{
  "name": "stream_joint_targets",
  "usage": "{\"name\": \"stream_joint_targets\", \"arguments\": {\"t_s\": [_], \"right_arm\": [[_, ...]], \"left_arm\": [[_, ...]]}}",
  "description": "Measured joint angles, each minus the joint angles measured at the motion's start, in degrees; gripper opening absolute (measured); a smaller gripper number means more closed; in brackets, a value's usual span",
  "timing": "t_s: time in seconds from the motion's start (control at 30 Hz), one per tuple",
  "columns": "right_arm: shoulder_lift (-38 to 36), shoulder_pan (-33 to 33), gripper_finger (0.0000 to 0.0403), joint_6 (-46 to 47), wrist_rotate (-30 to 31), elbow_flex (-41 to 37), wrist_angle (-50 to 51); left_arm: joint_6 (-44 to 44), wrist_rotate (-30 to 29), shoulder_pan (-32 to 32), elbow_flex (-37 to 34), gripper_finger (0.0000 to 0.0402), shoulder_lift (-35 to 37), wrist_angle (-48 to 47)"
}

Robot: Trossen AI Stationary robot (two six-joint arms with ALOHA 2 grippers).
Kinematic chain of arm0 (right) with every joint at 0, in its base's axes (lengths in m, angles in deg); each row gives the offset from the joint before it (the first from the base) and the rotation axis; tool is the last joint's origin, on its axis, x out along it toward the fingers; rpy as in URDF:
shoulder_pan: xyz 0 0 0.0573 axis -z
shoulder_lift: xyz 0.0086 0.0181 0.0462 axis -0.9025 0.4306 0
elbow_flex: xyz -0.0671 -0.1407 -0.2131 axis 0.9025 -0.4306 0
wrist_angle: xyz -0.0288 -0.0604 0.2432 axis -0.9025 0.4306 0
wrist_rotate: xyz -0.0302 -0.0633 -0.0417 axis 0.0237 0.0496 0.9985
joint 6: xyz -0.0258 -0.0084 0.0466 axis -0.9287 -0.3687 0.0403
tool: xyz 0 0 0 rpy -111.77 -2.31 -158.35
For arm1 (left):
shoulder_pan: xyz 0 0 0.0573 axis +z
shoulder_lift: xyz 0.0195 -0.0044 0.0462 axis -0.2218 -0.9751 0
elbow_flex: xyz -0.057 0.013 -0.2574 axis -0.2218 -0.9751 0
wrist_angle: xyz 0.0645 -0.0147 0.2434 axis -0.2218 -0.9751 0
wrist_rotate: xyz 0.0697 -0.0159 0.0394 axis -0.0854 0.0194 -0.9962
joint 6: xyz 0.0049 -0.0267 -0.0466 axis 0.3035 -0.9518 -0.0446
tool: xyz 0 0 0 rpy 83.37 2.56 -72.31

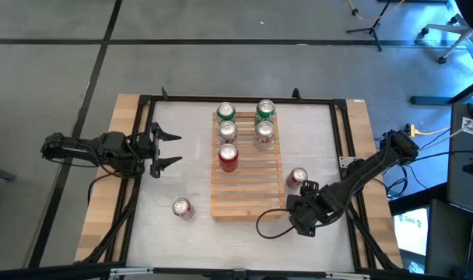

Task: Place canned beverage on shelf
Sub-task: Put the red and black soda can on the shelf aligned with the red and black soda can

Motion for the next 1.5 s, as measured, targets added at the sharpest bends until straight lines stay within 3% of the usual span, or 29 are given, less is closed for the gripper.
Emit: {"name": "stream_joint_targets", "arguments": {"t_s": [0.8, 1.17, 1.5], "right_arm": [[0.3, 0.0, 0.0375, 0.3, 1.1, -1.3, -1.0], [0.3, 0.0, 0.0285, 0.1, 1.2, 0.4, 1.9], [0.3, 0.0, 0.0300, -0.3, -0.6, 2.8, 3.3]], "left_arm": [[0.0, 0.0, 0.0, 0.0, 0.0330, 0.0, 0.0], [0.0, 0.0, 0.0, 0.0, 0.0330, 0.0, 0.0], [0.0, 0.0, 0.0, 0.0, 0.0330, 0.0, 0.0]]}}
